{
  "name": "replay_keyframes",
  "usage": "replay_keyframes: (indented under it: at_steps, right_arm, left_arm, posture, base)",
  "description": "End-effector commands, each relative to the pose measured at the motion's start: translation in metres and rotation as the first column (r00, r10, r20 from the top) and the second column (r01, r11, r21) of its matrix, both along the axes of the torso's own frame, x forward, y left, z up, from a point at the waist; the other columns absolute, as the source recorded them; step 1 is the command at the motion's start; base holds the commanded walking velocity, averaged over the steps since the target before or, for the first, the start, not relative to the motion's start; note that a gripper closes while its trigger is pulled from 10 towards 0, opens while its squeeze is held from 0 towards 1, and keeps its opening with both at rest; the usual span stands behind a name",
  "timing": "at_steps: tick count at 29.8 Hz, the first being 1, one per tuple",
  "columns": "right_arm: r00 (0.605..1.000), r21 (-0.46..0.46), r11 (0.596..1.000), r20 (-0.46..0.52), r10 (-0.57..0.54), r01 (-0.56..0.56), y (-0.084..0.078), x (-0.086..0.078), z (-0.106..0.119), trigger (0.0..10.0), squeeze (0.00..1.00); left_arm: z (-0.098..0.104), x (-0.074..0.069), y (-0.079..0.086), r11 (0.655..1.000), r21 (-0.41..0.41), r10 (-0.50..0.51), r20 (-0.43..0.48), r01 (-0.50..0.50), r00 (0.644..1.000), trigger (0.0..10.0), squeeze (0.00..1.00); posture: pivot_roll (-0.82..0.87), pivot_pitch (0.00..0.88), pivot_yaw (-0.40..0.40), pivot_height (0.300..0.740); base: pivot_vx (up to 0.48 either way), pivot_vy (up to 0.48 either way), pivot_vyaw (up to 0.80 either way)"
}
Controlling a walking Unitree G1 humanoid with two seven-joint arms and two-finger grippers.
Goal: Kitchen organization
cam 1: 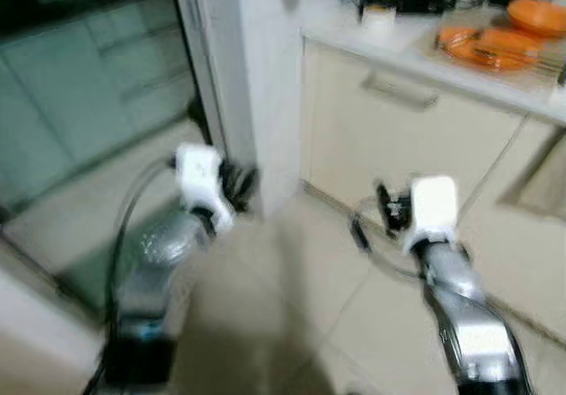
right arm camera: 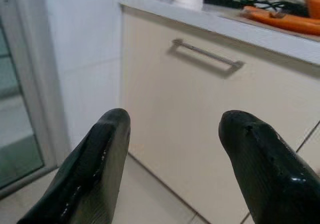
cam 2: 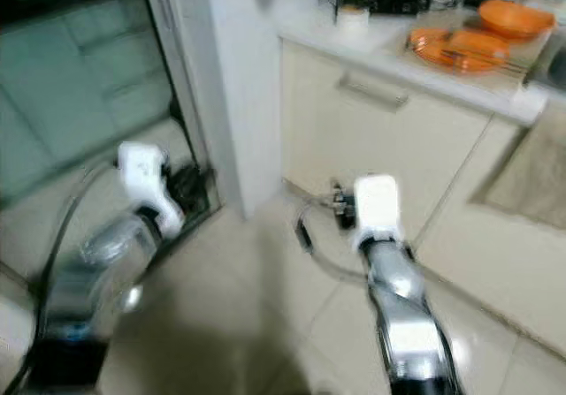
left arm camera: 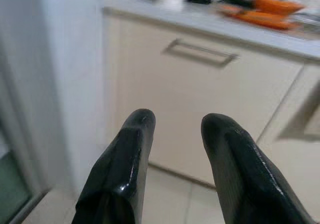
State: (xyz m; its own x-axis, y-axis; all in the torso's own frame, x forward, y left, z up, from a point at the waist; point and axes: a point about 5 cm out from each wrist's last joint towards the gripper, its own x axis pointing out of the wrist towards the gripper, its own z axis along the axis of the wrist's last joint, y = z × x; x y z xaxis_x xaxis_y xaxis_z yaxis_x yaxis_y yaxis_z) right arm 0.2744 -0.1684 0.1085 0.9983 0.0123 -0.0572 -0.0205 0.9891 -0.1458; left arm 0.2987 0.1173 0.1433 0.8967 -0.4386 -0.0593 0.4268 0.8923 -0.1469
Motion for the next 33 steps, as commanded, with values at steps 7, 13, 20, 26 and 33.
replay_keyframes:
  at_steps: [7,13,20,26,33]
  right_arm:
    - [0.999,0.041,0.998,0.022,0.039,-0.04,0.013,0.007,0.005,10.0,0.0]
    - [0.999,0.044,0.998,0.007,0.038,-0.038,0.012,0.007,0.0,10.0,0.0]
    - [0.999,0.056,0.998,0.002,0.04,-0.04,0.009,0.011,-0.001,10.0,0.0]
    - [0.998,0.056,0.997,0.021,0.052,-0.053,0.009,0.018,0.002,10.0,0.0]
    - [0.998,0.028,0.997,0.02,0.065,-0.066,0.012,0.019,0.001,10.0,0.0]
  left_arm:
    - [0.001,-0.001,0.005,1.0,0.021,-0.012,0.003,0.012,1.0,10.0,0.0]
    - [-0.005,0.003,0.012,0.999,0.038,0.036,-0.02,-0.036,0.999,10.0,0.0]
    - [-0.008,0.006,0.017,0.997,0.027,0.072,-0.034,-0.072,0.997,10.0,0.0]
    - [-0.01,0.006,0.018,0.996,0.036,0.078,-0.032,-0.077,0.996,10.0,0.0]
    - [-0.011,0.007,0.019,0.994,0.044,0.096,-0.031,-0.095,0.995,10.0,0.0]
  posture:
    - [-0.02,0.0,0.045,0.74]
    - [-0.03,0.0,0.045,0.74]
    - [-0.02,0.0,0.037,0.74]
    - [-0.02,0.0,0.027,0.74]
    - [-0.01,0.0,0.021,0.74]
  base:
    - [0.477,0.0,-0.63]
    - [0.0,0.0,-0.76]
    - [0.0,0.0,-0.75]
    - [0.0,0.0,-0.75]
    - [0.0,0.0,-0.64]
